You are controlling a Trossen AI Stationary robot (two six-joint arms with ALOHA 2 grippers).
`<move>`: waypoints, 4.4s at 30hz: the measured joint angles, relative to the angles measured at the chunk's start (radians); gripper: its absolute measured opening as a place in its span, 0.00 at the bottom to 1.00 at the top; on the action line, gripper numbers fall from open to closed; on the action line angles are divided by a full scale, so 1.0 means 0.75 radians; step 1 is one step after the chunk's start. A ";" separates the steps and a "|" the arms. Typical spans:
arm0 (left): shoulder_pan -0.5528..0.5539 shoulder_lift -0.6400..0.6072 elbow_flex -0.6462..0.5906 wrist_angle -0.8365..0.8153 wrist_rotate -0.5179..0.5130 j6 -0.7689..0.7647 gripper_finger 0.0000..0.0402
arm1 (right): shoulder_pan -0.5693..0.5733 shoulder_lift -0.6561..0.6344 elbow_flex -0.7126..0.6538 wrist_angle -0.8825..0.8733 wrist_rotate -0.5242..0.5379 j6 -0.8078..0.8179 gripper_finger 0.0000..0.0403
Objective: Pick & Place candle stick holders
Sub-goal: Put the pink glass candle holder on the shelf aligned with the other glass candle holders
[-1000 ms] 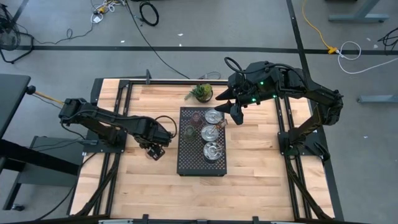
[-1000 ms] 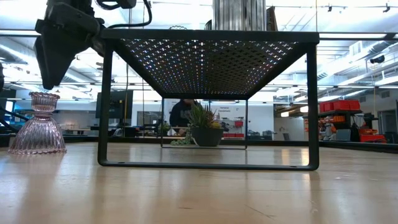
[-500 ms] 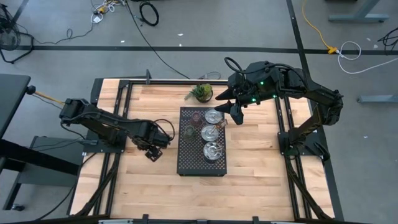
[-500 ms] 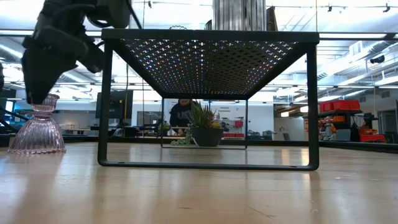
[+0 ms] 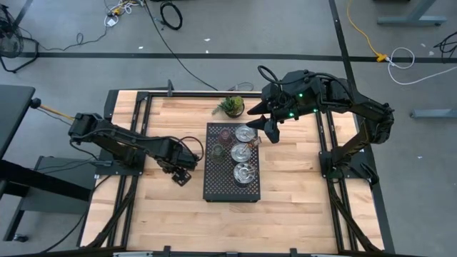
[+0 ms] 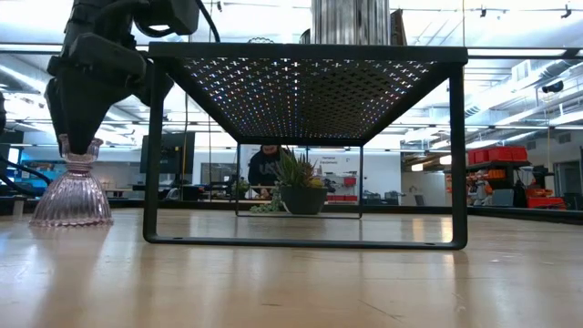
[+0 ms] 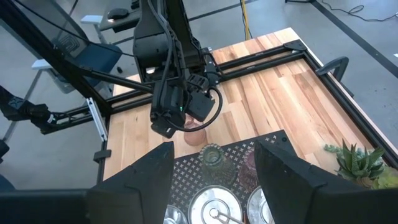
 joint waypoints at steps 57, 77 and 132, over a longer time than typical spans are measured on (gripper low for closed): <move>-0.016 0.305 1.320 -0.458 0.124 0.250 0.44 | 0.000 0.000 0.000 0.041 0.001 0.000 0.55; 0.081 0.488 1.344 -0.390 0.083 0.434 0.45 | 0.000 -0.001 0.000 0.038 0.001 -0.001 0.55; 0.090 0.513 1.343 -0.295 0.100 0.505 0.71 | 0.000 -0.001 0.000 0.039 0.001 -0.010 0.55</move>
